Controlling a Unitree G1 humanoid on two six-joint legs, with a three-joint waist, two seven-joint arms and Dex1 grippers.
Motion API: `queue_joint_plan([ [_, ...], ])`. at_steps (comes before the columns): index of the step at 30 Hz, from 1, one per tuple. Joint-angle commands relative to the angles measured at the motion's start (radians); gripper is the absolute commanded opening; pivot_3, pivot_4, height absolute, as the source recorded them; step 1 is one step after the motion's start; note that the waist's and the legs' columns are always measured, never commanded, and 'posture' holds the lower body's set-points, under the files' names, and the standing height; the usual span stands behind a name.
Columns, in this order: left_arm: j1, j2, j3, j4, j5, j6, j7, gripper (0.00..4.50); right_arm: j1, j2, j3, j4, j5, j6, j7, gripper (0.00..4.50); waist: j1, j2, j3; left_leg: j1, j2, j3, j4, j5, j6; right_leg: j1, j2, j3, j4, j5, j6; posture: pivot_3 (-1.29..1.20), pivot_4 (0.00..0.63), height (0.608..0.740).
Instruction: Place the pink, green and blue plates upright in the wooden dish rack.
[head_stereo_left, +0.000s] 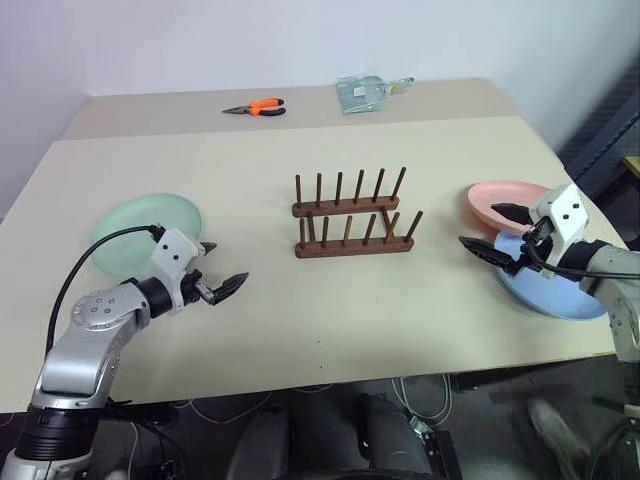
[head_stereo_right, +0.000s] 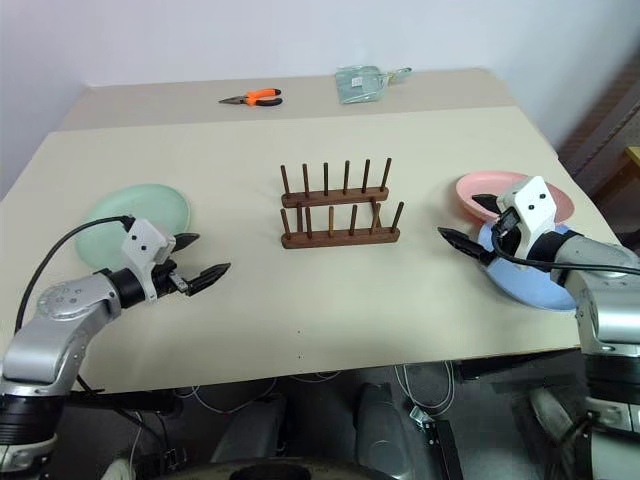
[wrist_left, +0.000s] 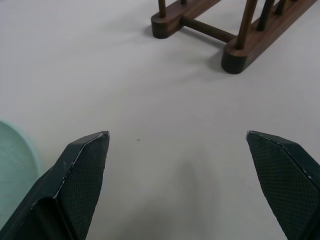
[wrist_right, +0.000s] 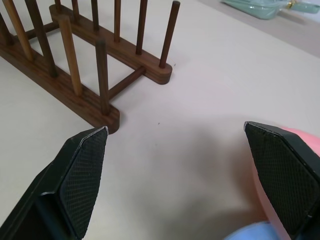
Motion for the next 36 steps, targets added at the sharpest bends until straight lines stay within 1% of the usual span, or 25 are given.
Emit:
queue_joint_plan([
  [1,0.007,-0.014,-0.002,0.009,0.015,-0.042,0.007,4.5,-0.027,0.001,-0.003,-0.019,-0.006,-0.013,-0.008,4.46,0.0,0.0,0.0,0.0,0.0,0.0,0.0,0.0,0.0,0.0,0.0,0.0,0.0,0.0,0.0,0.0,0.15,0.74],
  [5,0.016,-0.043,-0.011,0.018,0.021,-0.065,0.011,4.5,-0.063,0.005,0.024,0.001,-0.028,-0.035,-0.009,4.46,-0.001,0.0,0.0,0.0,0.0,0.0,0.0,0.0,0.0,0.0,0.0,0.0,0.0,0.0,0.0,0.0,0.15,0.74],
  [7,0.002,-0.051,-0.035,0.034,0.023,-0.07,-0.006,4.5,-0.068,0.002,0.035,-0.003,-0.025,-0.024,0.004,4.46,0.001,0.0,0.0,0.0,0.0,0.0,0.0,0.0,0.0,0.0,0.0,0.0,0.0,0.0,0.0,0.0,0.15,0.74],
  [10,-0.07,-0.069,-0.095,0.098,0.03,-0.063,-0.043,4.5,-0.038,-0.012,0.053,-0.052,0.007,0.046,0.049,4.46,0.009,0.0,0.0,0.0,0.0,0.0,0.001,0.0,0.0,0.001,0.0,0.0,0.0,0.0,0.0,0.0,0.15,0.74],
  [12,-0.129,-0.082,-0.142,0.161,0.045,-0.084,-0.079,4.5,0.003,-0.007,0.06,-0.107,0.006,0.067,0.043,4.46,0.017,0.0,0.0,-0.001,-0.001,-0.001,0.002,0.0,0.0,0.001,0.0,0.0,0.0,0.0,0.0,0.0,0.15,0.74],
  [15,-0.292,-0.132,-0.239,0.362,0.102,-0.151,-0.146,4.5,0.093,0.031,0.055,-0.23,-0.006,0.093,-0.033,4.46,0.028,0.0,0.0,0.0,-0.001,0.0,0.002,0.0,0.0,0.001,0.0,0.0,0.0,0.0,0.0,0.0,0.15,0.74],
  [19,-0.485,-0.213,-0.329,0.622,0.163,-0.244,-0.233,4.5,0.202,0.069,0.053,-0.371,-0.004,0.123,-0.095,4.46,0.025,-0.001,0.0,-0.001,-0.001,-0.001,0.002,0.0,0.0,0.001,0.0,-0.001,0.0,0.0,0.0,0.0,0.15,0.74],
  [23,-0.633,-0.299,-0.379,0.832,0.205,-0.316,-0.3,4.5,0.276,0.092,0.029,-0.454,0.009,0.139,-0.133,4.46,0.024,-0.001,0.0,-0.001,-0.001,0.0,0.002,0.0,0.0,0.001,0.0,-0.001,0.0,0.001,0.004,0.0,0.15,0.74],
  [25,-0.678,-0.333,-0.395,0.92,0.231,-0.358,-0.317,4.5,0.308,0.102,0.022,-0.472,-0.001,0.131,-0.151,4.46,0.024,-0.001,0.0,-0.001,-0.001,-0.001,0.002,0.0,0.0,0.001,0.0,-0.001,0.0,0.001,0.005,0.0,0.15,0.74],
  [28,-0.716,-0.369,-0.403,0.993,0.257,-0.403,-0.331,3.7,0.34,0.101,0.006,-0.489,-0.003,0.128,-0.159,4.5,0.024,-0.001,-0.001,-0.001,-0.001,-0.001,0.002,0.0,0.0,0.001,0.0,-0.001,0.0,0.001,0.005,0.0,0.15,0.74],
  [30,-0.714,-0.379,-0.393,0.989,0.251,-0.411,-0.349,2.67,0.35,0.092,-0.007,-0.488,-0.006,0.125,-0.158,4.5,0.024,-0.001,-0.001,-0.001,-0.001,0.0,0.002,0.0,0.0,0.001,0.0,-0.001,0.0,0.001,0.005,0.0,0.15,0.74],
  [33,-0.688,-0.375,-0.389,0.935,0.246,-0.409,-0.377,1.16,0.36,0.067,-0.033,-0.478,-0.007,0.125,-0.14,4.5,0.024,-0.001,-0.001,-0.001,-0.001,-0.001,0.002,0.0,0.0,0.001,0.0,-0.001,0.0,0.001,0.005,0.0,0.15,0.74],
  [34,-0.674,-0.37,-0.393,0.908,0.247,-0.407,-0.392,0.81,0.367,0.057,-0.042,-0.476,-0.008,0.126,-0.133,4.5,0.024,-0.001,-0.001,-0.001,-0.001,-0.001,0.002,0.0,0.0,0.001,0.0,-0.001,0.0,0.001,0.005,0.0,0.15,0.74],
  [36,-0.643,-0.352,-0.41,0.843,0.252,-0.401,-0.427,0.79,0.383,0.034,-0.059,-0.474,-0.009,0.129,-0.118,4.5,0.022,-0.001,-0.001,0.0,-0.001,-0.001,0.002,0.0,0.0,0.001,0.0,-0.001,0.0,0.001,0.005,0.0,0.15,0.74],
])
